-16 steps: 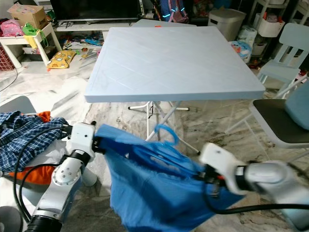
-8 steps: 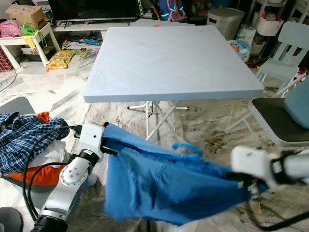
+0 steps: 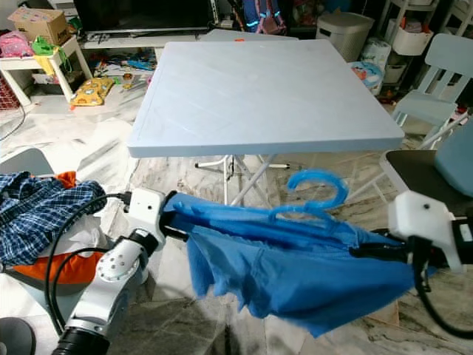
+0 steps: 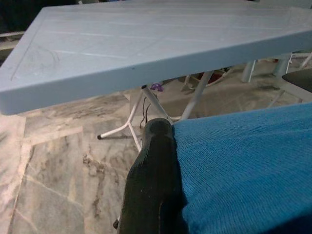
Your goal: Hang hanger
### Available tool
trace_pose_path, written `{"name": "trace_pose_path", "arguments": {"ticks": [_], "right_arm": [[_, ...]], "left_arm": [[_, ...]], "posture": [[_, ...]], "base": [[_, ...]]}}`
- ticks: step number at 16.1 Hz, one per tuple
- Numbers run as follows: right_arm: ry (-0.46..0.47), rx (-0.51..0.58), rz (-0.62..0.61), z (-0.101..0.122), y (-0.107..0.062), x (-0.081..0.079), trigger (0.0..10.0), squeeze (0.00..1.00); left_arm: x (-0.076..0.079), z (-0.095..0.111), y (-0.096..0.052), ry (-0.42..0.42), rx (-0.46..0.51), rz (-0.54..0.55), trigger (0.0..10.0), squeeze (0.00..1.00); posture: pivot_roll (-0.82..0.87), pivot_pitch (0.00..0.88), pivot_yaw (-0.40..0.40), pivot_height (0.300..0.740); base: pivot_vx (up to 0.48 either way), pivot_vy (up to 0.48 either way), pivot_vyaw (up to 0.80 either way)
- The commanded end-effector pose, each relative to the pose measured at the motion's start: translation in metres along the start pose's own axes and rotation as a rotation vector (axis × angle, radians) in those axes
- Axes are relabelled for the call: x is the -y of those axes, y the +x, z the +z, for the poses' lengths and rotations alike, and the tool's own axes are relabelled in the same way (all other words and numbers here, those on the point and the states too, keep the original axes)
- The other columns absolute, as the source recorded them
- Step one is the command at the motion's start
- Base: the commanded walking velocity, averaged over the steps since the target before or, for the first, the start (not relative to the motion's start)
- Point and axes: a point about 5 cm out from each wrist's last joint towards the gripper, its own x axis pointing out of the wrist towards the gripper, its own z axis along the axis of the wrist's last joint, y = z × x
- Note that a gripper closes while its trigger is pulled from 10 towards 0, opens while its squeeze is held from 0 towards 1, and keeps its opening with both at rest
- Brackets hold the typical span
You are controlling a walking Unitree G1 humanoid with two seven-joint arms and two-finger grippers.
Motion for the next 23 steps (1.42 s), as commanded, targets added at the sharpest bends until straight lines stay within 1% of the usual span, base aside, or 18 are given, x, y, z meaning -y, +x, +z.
{"name": "trace_pose_path", "arguments": {"ticks": [1, 2, 4, 5, 6, 7, 8, 10, 11, 12, 13, 14, 15, 16, 18, 21, 22, 23], "right_arm": [[0.027, 0.076, -0.082, 0.009, -0.011, 0.009, 10.0, 0.00], [0.036, 0.098, -0.083, 0.009, -0.008, 0.009, 10.0, 0.00], [0.058, 0.127, -0.169, 0.007, 0.006, 0.016, 10.0, 0.00], [0.074, 0.149, -0.219, 0.007, 0.017, 0.020, 10.0, 0.00], [0.095, 0.156, -0.280, 0.006, 0.032, 0.024, 10.0, 0.00], [0.116, 0.142, -0.293, 0.004, 0.044, 0.023, 10.0, 0.00], [0.131, 0.155, -0.286, 0.004, 0.050, 0.022, 10.0, 0.00], [0.168, 0.192, -0.290, 0.005, 0.071, 0.020, 10.0, 0.00], [0.168, 0.175, -0.295, 0.003, 0.077, 0.020, 10.0, 0.00], [0.135, 0.142, -0.293, 0.001, 0.082, 0.019, 10.0, 0.00], [0.060, 0.065, -0.322, -0.005, 0.091, 0.019, 10.0, 0.00], [0.047, 0.051, -0.330, -0.007, 0.092, 0.020, 10.0, 0.00], [0.034, 0.024, -0.366, -0.011, 0.100, 0.024, 10.0, 0.00], [0.052, 0.028, -0.376, -0.011, 0.106, 0.025, 10.0, 0.00], [0.089, 0.028, -0.289, -0.011, 0.115, 0.018, 10.0, 0.00], [0.004, -0.004, -0.288, -0.014, 0.118, 0.017, 10.0, 0.00], [-0.045, -0.030, -0.267, -0.020, 0.116, 0.017, 10.0, 0.00], [-0.050, -0.052, -0.237, -0.025, 0.115, 0.016, 10.0, 0.00]], "left_arm": [[-0.021, -0.013, -0.007, -0.032, -0.062, 0.092, 0.0, 0.00], [-0.018, -0.012, -0.007, -0.047, -0.056, 0.085, 0.0, 0.00], [-0.012, -0.011, -0.008, -0.061, -0.044, 0.059, 0.0, 0.00], [-0.005, -0.010, -0.008, -0.066, -0.036, 0.015, 1.3, 0.00], [0.006, -0.008, -0.008, -0.037, -0.021, -0.060, 10.0, 0.95], [0.015, -0.006, -0.009, 0.010, -0.009, -0.115, 10.0, 1.00], [0.020, -0.005, -0.009, 0.028, 0.002, -0.154, 10.0, 1.00], [0.040, -0.004, -0.013, 0.067, 0.019, -0.289, 10.0, 1.00], [0.045, -0.009, -0.015, 0.130, -0.018, -0.338, 10.0, 1.00], [0.049, -0.014, -0.019, 0.227, -0.038, -0.400, 10.0, 1.00], [0.053, -0.014, -0.023, 0.251, -0.025, -0.462, 10.0, 1.00], [0.054, -0.014, -0.024, 0.247, -0.027, -0.470, 10.0, 1.00], [0.059, -0.011, -0.025, 0.245, -0.010, -0.510, 10.0, 1.00], [0.063, -0.010, -0.028, 0.261, -0.008, -0.553, 10.0, 1.00], [0.060, -0.003, -0.030, 0.278, 0.029, -0.552, 10.0, 1.00], [0.048, 0.013, -0.038, 0.190, 0.089, -0.545, 10.0, 1.00], [0.044, 0.018, -0.045, 0.218, 0.101, -0.582, 10.0, 1.00], [0.041, 0.022, -0.050, 0.241, 0.106, -0.611, 10.0, 1.00]], "posture": [[-0.19, 0.052, 0.021, 0.740], [-0.19, 0.051, 0.020, 0.740], [-0.19, 0.049, 0.016, 0.740], [-0.18, 0.048, 0.014, 0.740], [-0.18, 0.047, 0.010, 0.740], [-0.18, 0.046, 0.008, 0.740], [-0.17, 0.046, 0.005, 0.740], [-0.17, 0.048, 0.001, 0.740], [-0.17, 0.049, -0.004, 0.740], [-0.16, 0.050, -0.005, 0.740], [-0.17, 0.052, -0.008, 0.740], [-0.17, 0.052, -0.008, 0.740], [-0.15, 0.054, -0.011, 0.740], [-0.15, 0.053, -0.013, 0.740], [-0.13, 0.055, -0.019, 0.740], [-0.13, 0.054, -0.025, 0.740], [-0.13, 0.054, -0.025, 0.740], [-0.13, 0.054, -0.025, 0.740]], "base": [[0.000, 0.000, 0.00], [0.000, 0.000, 0.00], [0.000, 0.000, 0.00], [0.000, 0.000, 0.00], [0.000, 0.000, 0.00], [0.000, 0.000, 0.00], [0.000, 0.000, 0.00], [0.000, 0.000, 0.00], [0.000, 0.000, 0.00], [0.000, 0.000, 0.00], [0.000, 0.000, 0.00], [0.000, 0.000, 0.00], [0.000, 0.000, 0.00], [0.000, 0.000, 0.00], [0.000, 0.000, 0.00], [0.000, 0.000, 0.00], [0.000, 0.000, 0.00], [0.000, 0.000, 0.00]]}}
